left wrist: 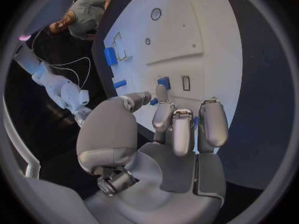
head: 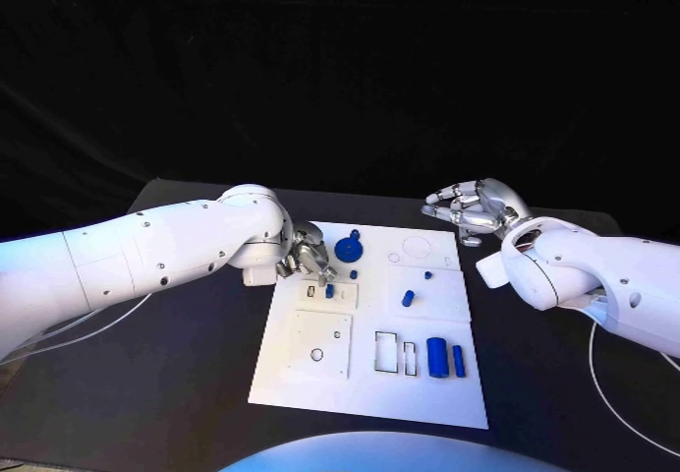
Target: Assemble the parts on the task board
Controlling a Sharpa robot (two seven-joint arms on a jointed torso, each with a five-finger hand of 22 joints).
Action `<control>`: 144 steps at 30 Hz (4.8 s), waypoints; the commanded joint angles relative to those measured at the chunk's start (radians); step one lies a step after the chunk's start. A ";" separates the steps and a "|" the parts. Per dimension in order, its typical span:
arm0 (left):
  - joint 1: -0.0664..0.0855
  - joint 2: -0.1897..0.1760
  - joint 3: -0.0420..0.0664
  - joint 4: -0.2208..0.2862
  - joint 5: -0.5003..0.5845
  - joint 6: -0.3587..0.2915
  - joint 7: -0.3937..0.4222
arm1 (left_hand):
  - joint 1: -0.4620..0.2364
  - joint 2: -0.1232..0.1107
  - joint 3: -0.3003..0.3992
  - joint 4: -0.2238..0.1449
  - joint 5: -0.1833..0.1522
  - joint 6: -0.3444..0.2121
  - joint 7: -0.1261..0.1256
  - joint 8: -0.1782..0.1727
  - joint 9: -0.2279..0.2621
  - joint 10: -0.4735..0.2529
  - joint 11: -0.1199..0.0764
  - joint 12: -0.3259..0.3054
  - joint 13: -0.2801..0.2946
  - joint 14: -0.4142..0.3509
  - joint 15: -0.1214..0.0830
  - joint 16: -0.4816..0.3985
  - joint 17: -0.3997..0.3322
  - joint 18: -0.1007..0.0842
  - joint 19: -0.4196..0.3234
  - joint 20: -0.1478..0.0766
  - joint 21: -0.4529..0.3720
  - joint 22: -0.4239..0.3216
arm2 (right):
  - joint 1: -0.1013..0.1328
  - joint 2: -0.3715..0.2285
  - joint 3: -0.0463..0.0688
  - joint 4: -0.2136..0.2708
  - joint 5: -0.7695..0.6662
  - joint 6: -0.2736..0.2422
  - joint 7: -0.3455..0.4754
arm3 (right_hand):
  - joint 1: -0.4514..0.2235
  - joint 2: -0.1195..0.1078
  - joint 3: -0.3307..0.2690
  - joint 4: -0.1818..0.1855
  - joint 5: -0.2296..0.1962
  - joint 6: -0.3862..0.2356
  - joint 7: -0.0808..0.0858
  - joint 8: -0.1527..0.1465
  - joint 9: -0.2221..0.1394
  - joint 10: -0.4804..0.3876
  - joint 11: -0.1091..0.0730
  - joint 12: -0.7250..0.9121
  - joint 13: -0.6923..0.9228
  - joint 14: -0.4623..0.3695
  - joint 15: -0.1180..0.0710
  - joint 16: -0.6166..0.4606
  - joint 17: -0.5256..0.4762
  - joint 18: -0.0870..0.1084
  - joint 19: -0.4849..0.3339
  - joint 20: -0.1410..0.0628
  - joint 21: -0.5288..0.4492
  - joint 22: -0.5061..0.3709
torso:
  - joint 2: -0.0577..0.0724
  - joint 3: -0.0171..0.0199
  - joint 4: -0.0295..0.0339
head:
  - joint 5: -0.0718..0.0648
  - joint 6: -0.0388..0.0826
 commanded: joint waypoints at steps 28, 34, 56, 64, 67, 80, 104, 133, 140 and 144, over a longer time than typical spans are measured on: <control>0.055 0.015 0.049 -0.181 -0.121 -0.004 0.033 | 0.050 0.003 -0.157 0.035 -0.009 -0.135 0.092 -0.171 -0.113 -0.157 0.070 -0.175 -0.285 0.061 0.055 -0.027 0.097 0.000 -0.046 0.048 -0.048 -0.086 | -0.004 -0.009 0.000 0.002 -0.016 0.002 0.008 | -0.013 -0.001 -0.001 0.006 -0.001 -0.008 0.000 0.008 0.001 -0.006 -0.001 0.004 0.000 0.031 -0.002 -0.004 0.002 0.020 0.000 -0.001 -0.003 0.047 | 0.006 -0.0036 -0.0016 | 0.000 0.029; 0.048 0.046 0.031 -0.223 -0.128 0.029 0.030 | 0.047 0.011 -0.166 0.035 -0.009 -0.130 0.091 -0.169 -0.116 -0.155 0.070 -0.175 -0.287 0.061 0.056 -0.026 0.098 -0.001 -0.043 0.049 -0.047 -0.083 | -0.004 -0.009 0.000 0.004 -0.017 0.003 0.007 | -0.013 -0.001 -0.001 0.006 -0.001 -0.008 0.000 0.008 0.001 -0.006 -0.001 0.004 0.000 0.031 -0.002 -0.004 0.002 0.020 0.000 -0.001 -0.003 0.047 | 0.006 -0.0037 -0.0021 | 0.001 0.026; 0.024 0.084 0.014 -0.258 -0.125 0.077 0.027 | 0.050 0.027 -0.193 0.032 -0.005 -0.105 0.083 -0.157 -0.118 -0.147 0.063 -0.165 -0.277 0.064 0.052 -0.022 0.108 -0.001 -0.040 0.050 -0.045 -0.078 | -0.004 -0.005 0.000 0.002 -0.018 0.001 0.008 | -0.012 -0.001 -0.001 0.008 0.003 -0.009 0.000 0.009 0.001 -0.008 -0.001 0.003 -0.003 0.030 -0.002 -0.005 -0.001 0.020 -0.001 -0.001 -0.005 0.046 | 0.003 -0.0019 -0.0006 | 0.002 0.017; 0.023 0.084 0.014 -0.255 -0.117 0.078 0.027 | 0.086 0.041 -0.195 0.030 -0.004 -0.093 0.077 -0.145 -0.117 -0.141 0.058 -0.157 -0.269 0.066 0.047 -0.018 0.115 -0.003 -0.036 0.047 -0.041 -0.069 | -0.004 -0.003 0.000 0.000 -0.018 0.003 0.008 | -0.012 -0.001 -0.001 0.008 0.003 -0.009 0.000 0.009 0.001 -0.008 -0.001 0.003 -0.003 0.030 -0.002 -0.005 -0.001 0.020 -0.001 -0.001 -0.005 0.046 | 0.003 -0.0016 -0.0005 | 0.002 0.016; 0.023 0.084 0.014 -0.255 -0.109 0.070 0.027 | 0.113 0.054 -0.193 0.028 -0.003 -0.086 0.071 -0.133 -0.111 -0.137 0.053 -0.154 -0.266 0.066 0.043 -0.018 0.116 -0.003 -0.035 0.044 -0.040 -0.067 | -0.004 -0.002 0.000 0.000 -0.018 0.003 0.008 | -0.012 -0.001 -0.001 0.008 0.003 -0.009 0.000 0.009 0.001 -0.008 -0.001 0.003 -0.003 0.030 -0.002 -0.005 -0.001 0.020 -0.001 -0.001 -0.005 0.046 | 0.003 -0.0014 -0.0013 | 0.003 0.015; 0.023 0.085 0.014 -0.255 -0.082 0.035 0.030 | 0.238 0.078 -0.157 0.010 -0.003 -0.096 0.058 -0.095 -0.087 -0.129 0.041 -0.147 -0.258 0.066 0.033 -0.018 0.115 -0.004 -0.033 0.034 -0.037 -0.061 | -0.004 -0.001 0.000 -0.001 -0.018 0.004 0.007 | -0.012 0.001 -0.001 0.010 0.008 -0.009 0.000 0.012 0.001 -0.007 -0.001 0.004 -0.002 0.030 -0.002 -0.005 0.001 0.020 -0.001 -0.001 -0.006 0.045 | 0.003 -0.0013 -0.0010 | 0.002 0.013; 0.021 0.082 0.012 -0.261 -0.044 0.025 0.031 | 0.339 0.050 0.112 -0.110 0.006 -0.115 0.073 -0.063 -0.072 -0.114 0.049 -0.146 -0.252 0.068 0.040 -0.015 0.121 -0.006 -0.030 0.039 -0.028 -0.045 | -0.004 0.000 0.000 -0.004 -0.018 0.006 0.008 | -0.012 0.002 -0.001 0.012 0.010 -0.010 0.000 0.013 0.001 -0.006 -0.001 0.005 -0.001 0.030 -0.002 -0.005 0.001 0.020 0.000 -0.001 -0.005 0.046 | 0.001 -0.0009 0.0004 | 0.006 0.009; -0.002 -0.119 0.016 0.039 0.042 -0.210 0.099 | 0.252 -0.030 0.233 -0.207 0.138 -0.048 0.051 -0.044 -0.046 -0.041 0.028 -0.097 -0.163 0.073 0.021 -0.007 0.139 -0.017 0.005 0.023 0.007 0.015 | -0.006 -0.008 0.000 -0.005 -0.018 0.004 0.008 | -0.013 0.002 -0.002 0.015 0.013 -0.010 -0.001 0.015 0.002 -0.005 -0.001 0.006 -0.001 0.031 -0.002 -0.005 0.001 0.020 -0.001 -0.001 -0.007 0.045 | 0.000 -0.0008 0.0024 | 0.017 0.006; -0.024 -0.163 0.014 0.101 -0.026 -0.226 0.120 | 0.250 -0.034 0.236 -0.212 0.142 -0.042 0.049 -0.045 -0.046 -0.038 0.026 -0.096 -0.162 0.074 0.020 -0.005 0.143 -0.016 0.004 0.022 0.007 0.014 | -0.008 -0.009 0.000 -0.006 -0.018 0.003 0.007 | -0.013 0.002 -0.002 0.016 0.014 -0.010 -0.001 0.016 0.002 -0.006 -0.002 0.006 -0.002 0.031 -0.002 -0.005 0.001 0.020 0.000 -0.001 -0.005 0.046 | -0.001 -0.0020 0.0037 | 0.023 0.002; -0.031 -0.170 0.013 0.112 -0.057 -0.220 0.126 | 0.250 -0.034 0.236 -0.212 0.142 -0.042 0.049 -0.045 -0.046 -0.037 0.026 -0.094 -0.158 0.075 0.020 -0.005 0.146 -0.016 0.004 0.022 0.007 0.014 | -0.008 -0.008 0.000 -0.006 -0.018 0.003 0.007 | -0.013 0.002 -0.002 0.016 0.014 -0.010 -0.001 0.016 0.002 -0.006 -0.002 0.006 -0.002 0.031 -0.002 -0.005 0.001 0.020 0.000 -0.001 -0.005 0.046 | 0.000 -0.0014 0.0022 | 0.027 0.000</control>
